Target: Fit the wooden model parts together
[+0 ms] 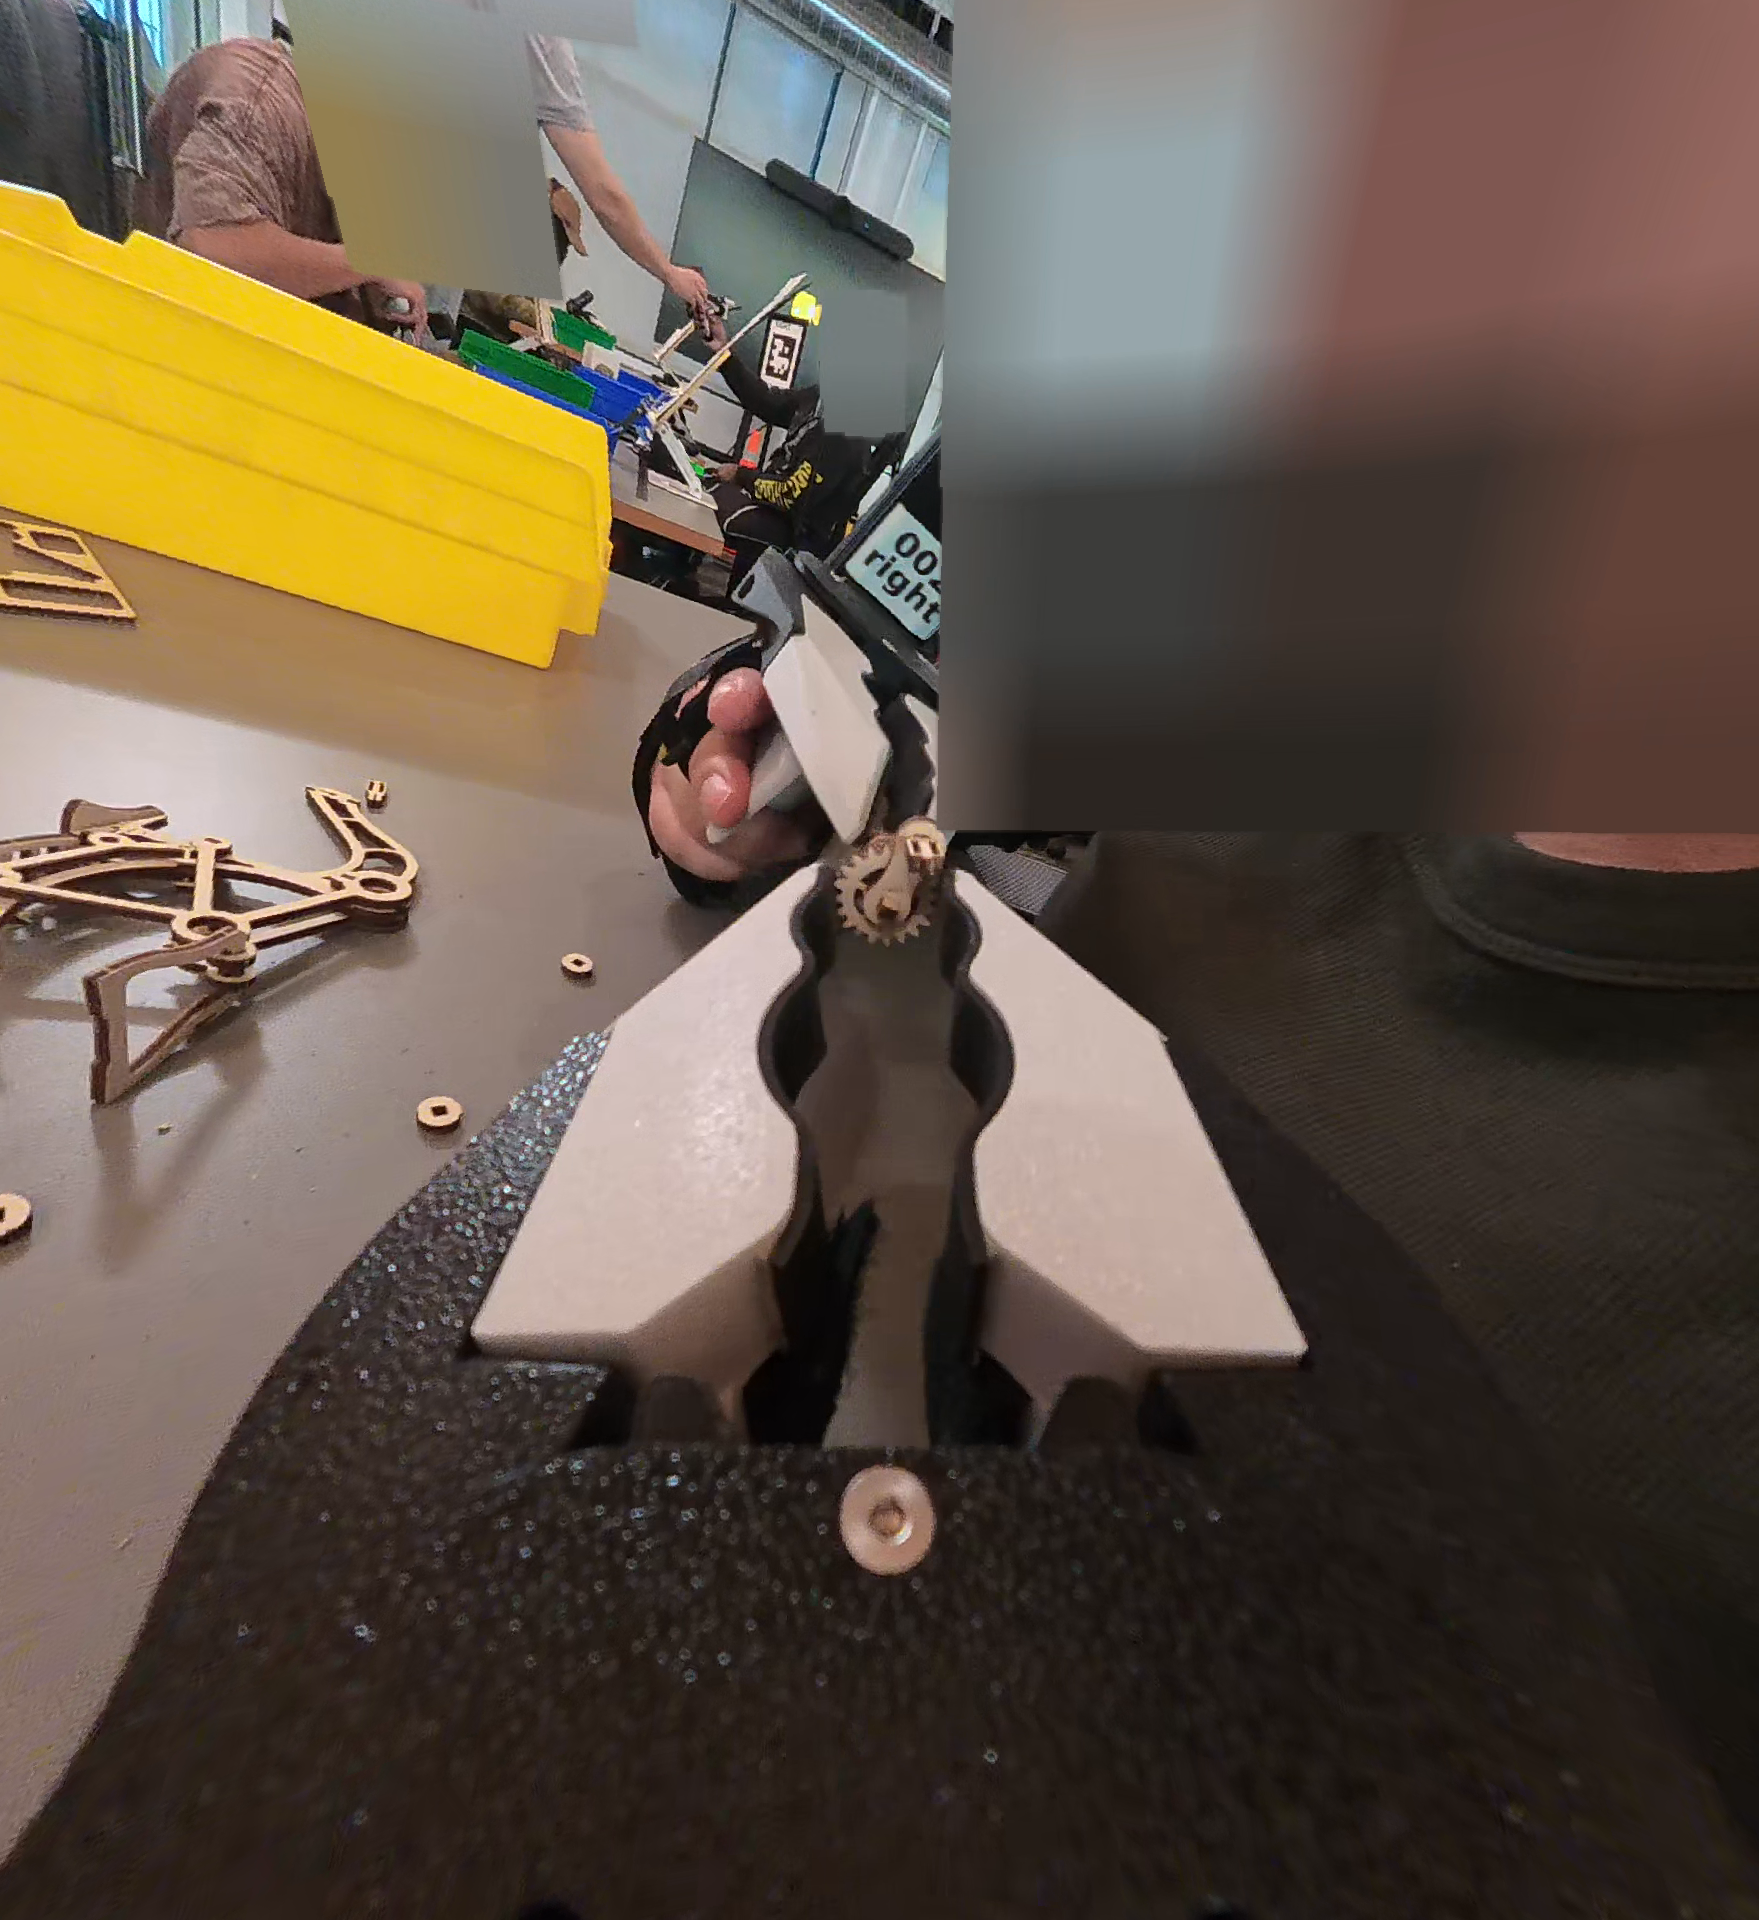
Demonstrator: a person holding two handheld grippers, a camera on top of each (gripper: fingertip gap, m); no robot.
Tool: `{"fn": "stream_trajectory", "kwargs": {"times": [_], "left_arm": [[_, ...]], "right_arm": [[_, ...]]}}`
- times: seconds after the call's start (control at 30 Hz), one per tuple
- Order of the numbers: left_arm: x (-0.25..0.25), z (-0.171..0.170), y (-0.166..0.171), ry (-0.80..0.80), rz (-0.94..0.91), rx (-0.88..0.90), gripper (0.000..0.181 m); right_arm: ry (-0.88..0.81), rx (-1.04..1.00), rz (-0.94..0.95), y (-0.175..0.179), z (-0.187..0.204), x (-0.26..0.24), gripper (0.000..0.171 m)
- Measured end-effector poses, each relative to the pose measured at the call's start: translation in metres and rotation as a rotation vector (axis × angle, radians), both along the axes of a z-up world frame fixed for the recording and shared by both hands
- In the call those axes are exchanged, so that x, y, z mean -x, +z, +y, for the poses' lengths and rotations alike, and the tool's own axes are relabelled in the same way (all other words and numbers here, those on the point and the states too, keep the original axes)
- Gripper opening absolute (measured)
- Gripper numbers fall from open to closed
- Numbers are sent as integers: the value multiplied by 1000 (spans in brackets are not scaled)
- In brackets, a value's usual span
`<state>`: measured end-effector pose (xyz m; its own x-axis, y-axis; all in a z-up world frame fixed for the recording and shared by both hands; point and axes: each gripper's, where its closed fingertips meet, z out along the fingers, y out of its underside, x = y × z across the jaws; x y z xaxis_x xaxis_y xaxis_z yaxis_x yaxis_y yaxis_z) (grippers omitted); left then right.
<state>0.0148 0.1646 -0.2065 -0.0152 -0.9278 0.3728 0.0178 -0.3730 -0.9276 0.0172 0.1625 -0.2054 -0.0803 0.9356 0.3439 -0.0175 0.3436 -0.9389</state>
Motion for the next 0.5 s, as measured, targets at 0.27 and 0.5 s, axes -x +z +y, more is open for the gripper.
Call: {"fn": "stream_trajectory", "kwargs": {"times": [0.27,0.5], "left_arm": [[1,1,0,2,-5,14,17],[1,2,0,9,-11,29,17]], "right_arm": [[1,4,3,0,-1,0,0],[-8,14,2,1,1,0,0]]}}
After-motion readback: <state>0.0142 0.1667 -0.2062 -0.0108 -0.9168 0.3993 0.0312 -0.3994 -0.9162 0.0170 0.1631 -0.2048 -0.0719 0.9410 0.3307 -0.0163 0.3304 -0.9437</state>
